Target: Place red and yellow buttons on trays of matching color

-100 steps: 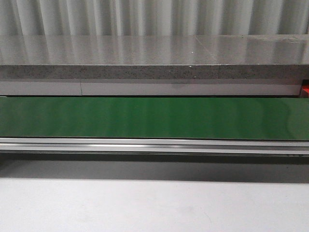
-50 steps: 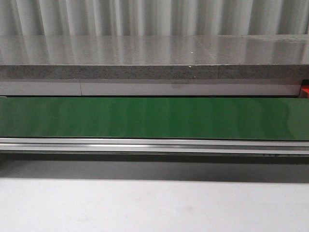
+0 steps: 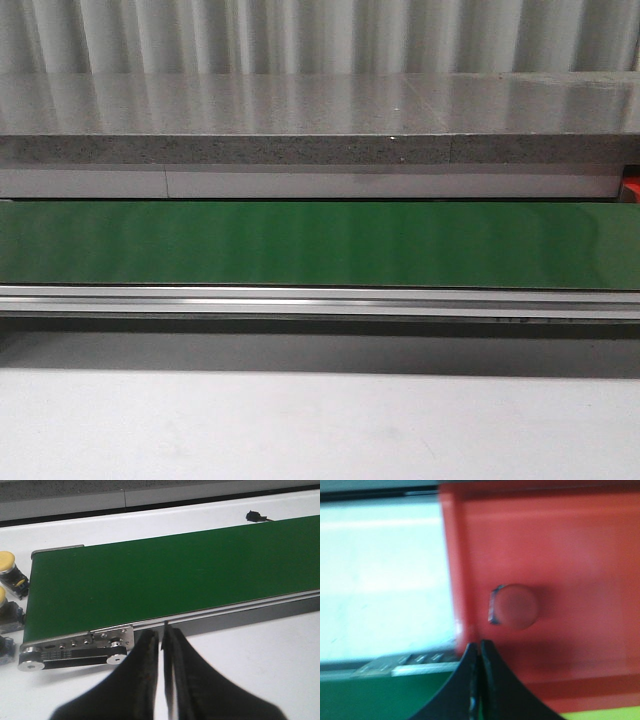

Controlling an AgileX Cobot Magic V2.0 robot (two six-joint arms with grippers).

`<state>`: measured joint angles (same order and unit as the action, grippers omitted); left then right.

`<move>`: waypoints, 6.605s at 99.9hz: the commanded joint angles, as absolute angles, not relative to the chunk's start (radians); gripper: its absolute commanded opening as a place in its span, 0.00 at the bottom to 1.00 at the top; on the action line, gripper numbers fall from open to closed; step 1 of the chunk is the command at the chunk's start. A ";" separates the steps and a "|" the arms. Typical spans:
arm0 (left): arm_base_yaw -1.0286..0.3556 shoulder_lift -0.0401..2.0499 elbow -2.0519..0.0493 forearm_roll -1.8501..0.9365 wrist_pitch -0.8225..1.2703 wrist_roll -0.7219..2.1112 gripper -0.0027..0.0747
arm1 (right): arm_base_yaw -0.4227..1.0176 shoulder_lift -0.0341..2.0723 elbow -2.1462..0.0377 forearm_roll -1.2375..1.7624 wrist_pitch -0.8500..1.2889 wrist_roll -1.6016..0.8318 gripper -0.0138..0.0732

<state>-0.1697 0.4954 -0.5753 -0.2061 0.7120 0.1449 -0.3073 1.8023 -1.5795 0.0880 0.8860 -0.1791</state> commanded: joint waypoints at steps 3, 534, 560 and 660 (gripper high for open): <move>-0.179 0.498 -0.600 -0.227 0.639 0.142 0.03 | -0.254 1.665 -1.520 0.077 0.833 -0.182 0.08; 0.081 1.619 -1.327 -0.133 0.961 0.027 0.77 | 0.034 0.204 -0.422 0.077 0.588 -0.178 0.08; 0.115 1.492 -1.333 -0.121 0.919 0.031 0.75 | 0.034 0.204 -0.422 0.077 0.588 -0.178 0.08; 0.525 1.772 -1.292 -0.051 0.933 -0.015 0.72 | 0.034 0.204 -0.422 0.077 0.588 -0.178 0.08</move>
